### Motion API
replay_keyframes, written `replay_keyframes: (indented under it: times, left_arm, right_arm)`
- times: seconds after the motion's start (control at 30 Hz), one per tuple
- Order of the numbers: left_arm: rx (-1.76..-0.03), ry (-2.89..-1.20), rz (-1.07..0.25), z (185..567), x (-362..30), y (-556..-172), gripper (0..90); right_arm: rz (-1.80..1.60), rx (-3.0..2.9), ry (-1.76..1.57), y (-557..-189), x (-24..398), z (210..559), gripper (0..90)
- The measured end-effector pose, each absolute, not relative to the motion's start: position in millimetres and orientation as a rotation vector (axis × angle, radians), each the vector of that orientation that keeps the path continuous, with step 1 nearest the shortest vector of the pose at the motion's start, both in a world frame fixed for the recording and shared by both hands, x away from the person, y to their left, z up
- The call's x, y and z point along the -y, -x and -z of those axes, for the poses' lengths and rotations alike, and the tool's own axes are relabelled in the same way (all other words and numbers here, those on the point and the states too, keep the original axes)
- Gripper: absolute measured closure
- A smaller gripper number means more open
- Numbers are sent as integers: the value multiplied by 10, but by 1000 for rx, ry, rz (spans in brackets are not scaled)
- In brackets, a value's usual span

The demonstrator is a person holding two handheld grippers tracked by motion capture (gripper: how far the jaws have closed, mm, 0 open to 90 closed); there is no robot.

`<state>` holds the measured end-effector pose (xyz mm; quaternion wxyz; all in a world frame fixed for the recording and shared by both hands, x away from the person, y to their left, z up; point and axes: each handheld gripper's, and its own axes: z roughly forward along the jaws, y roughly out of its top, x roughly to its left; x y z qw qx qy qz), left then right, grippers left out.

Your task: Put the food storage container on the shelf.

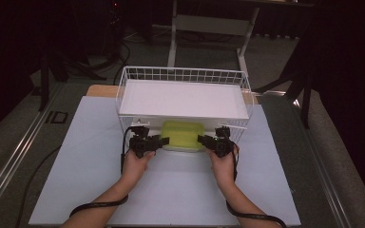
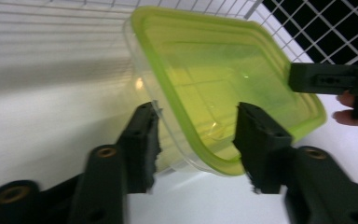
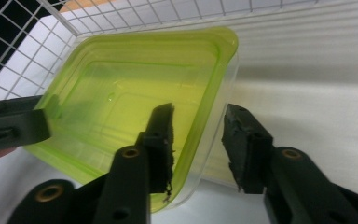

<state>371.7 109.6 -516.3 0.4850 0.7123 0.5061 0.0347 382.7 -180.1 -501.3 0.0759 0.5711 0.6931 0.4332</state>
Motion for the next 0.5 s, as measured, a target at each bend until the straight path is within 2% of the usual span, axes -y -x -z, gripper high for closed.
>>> replay_keyframes:
  times: [0.1,0.27,0.43,0.5]
  left_arm:
    - [-1200,-1730,-85,5148,-1116,-3681,405]
    - [-1161,-1711,-103,5166,-1186,-3597,328]
    - [-1094,-1661,-160,5133,-1283,-3484,166]
    - [-1076,-1682,-191,5115,-1317,-3440,156]
  right_arm:
    - [-1285,-2069,-1644,-3812,1799,4987,573]
    - [-1263,-2058,-1591,-3731,1798,4880,559]
    - [-1275,-2076,-1517,-3615,1787,4784,559]
    - [-1290,-2080,-1491,-3547,1772,4741,560]
